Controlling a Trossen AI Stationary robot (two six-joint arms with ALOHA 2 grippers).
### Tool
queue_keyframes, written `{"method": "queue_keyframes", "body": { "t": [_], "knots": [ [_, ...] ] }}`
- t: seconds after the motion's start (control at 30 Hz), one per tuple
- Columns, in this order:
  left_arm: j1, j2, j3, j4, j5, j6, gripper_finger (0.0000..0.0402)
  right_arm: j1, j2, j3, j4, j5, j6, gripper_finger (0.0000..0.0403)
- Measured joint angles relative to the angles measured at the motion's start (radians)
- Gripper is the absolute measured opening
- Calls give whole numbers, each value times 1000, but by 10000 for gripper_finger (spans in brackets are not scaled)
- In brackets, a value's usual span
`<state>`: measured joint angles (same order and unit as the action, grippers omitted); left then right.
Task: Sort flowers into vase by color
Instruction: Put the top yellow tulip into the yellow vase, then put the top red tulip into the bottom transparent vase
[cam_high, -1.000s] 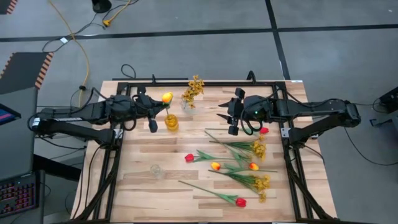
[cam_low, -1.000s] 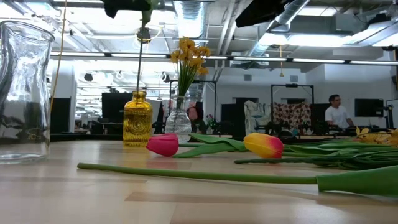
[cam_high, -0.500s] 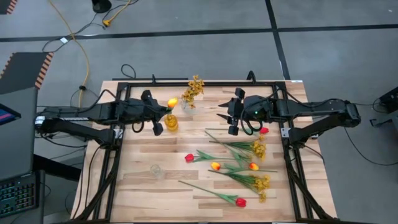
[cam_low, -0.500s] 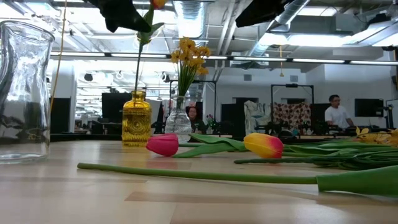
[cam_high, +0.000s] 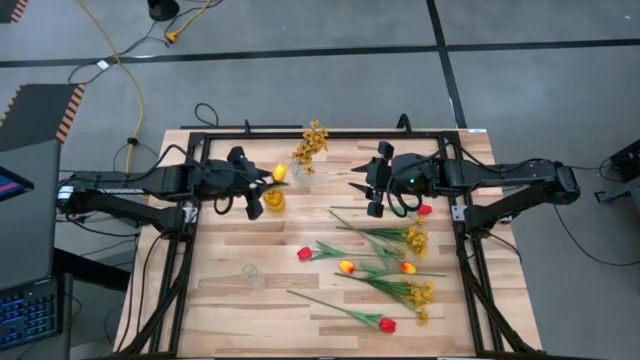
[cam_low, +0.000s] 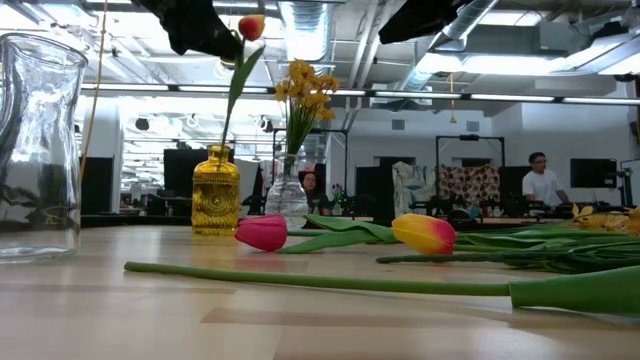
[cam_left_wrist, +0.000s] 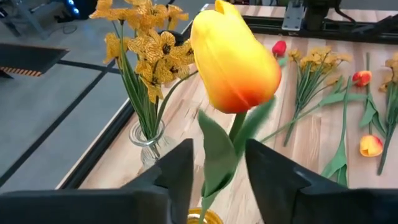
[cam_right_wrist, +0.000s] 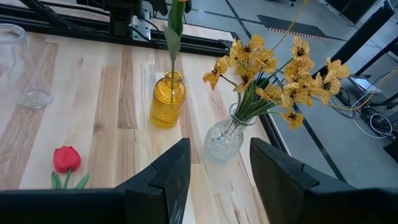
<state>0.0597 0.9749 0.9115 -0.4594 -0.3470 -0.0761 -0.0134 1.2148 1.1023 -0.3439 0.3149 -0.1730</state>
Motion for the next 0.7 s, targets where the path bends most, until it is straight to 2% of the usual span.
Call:
{"method": "queue_keyframes", "body": {
  "t": [0.17,0.3,0.47,0.6,0.7],
  "knots": [
    [0,-1,0,-4,0,14,184,0,0,0,0,0,0,191],
    [0,-17,0,-26,0,24,204,0,0,0,0,0,0,191],
    [0,-72,0,-73,1,27,209,-4,0,0,-19,0,40,191],
    [1,-132,0,-117,16,26,209,-25,0,0,-109,-1,56,191],
    [1,-178,0,-143,38,-2,209,-53,0,0,-195,-1,136,191]
  ]
}}
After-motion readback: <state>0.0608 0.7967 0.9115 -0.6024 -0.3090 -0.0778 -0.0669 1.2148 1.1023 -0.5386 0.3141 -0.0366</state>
